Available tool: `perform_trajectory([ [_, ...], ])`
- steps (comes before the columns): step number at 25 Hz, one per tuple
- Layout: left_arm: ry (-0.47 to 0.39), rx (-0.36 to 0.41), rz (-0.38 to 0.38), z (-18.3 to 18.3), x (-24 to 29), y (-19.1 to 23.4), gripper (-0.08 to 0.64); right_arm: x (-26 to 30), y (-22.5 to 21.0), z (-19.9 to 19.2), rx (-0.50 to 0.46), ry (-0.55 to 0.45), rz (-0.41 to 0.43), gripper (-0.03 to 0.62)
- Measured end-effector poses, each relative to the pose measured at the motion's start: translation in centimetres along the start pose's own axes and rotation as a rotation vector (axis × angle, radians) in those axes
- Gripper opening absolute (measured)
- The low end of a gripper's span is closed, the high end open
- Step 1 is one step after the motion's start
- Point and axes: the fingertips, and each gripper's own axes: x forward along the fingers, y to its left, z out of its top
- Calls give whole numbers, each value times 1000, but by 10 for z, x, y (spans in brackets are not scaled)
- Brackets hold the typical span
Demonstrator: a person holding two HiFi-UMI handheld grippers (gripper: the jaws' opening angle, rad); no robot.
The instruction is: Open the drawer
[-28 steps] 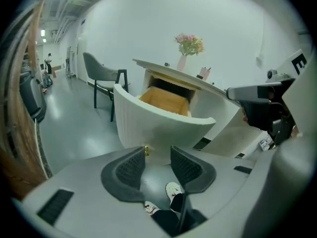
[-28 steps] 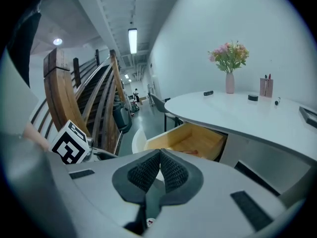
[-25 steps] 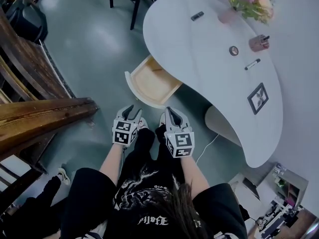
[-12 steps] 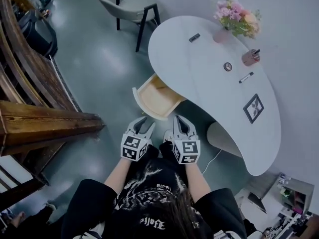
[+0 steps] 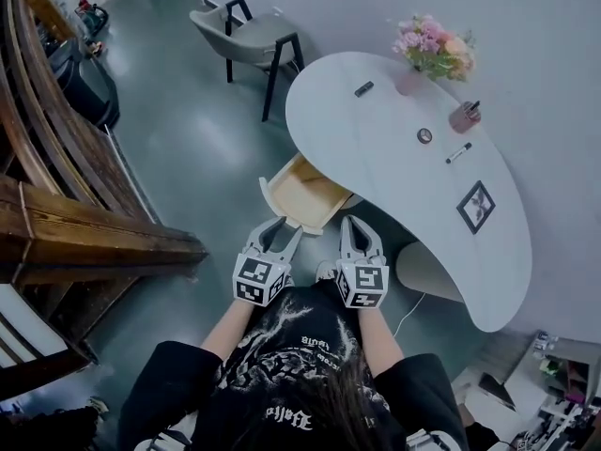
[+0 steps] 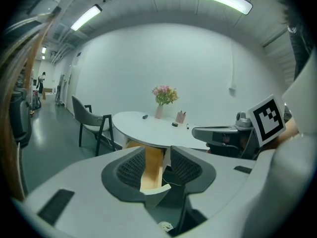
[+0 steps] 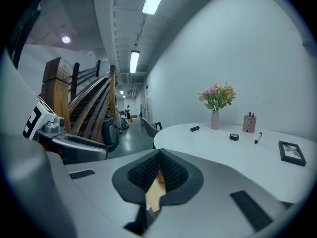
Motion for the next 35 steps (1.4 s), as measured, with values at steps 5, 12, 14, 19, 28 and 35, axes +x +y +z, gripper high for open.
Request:
perform_trajectory([
  [5, -47, 78, -19, 22, -8, -9, 172, -6, 2, 18, -21, -54, -13, 25],
  [12, -141, 97, -16, 48, -20, -11, 172, -13, 0, 35, -40, -103, -42, 25],
  [14, -175, 85, -9, 56, -23, -6, 172, -14, 3, 40, -67, -117, -45, 25],
  [19, -216, 107, 25, 67, -30, 4, 166, -12, 14, 45, -119, -122, -43, 25],
  [28, -244, 164, -10, 78, -34, -7, 40, -15, 16, 43, -85, -134, -43, 25],
  [35, -261, 164, -48, 79, -32, -10, 24, -11, 12, 37, -105, -108, -50, 25],
])
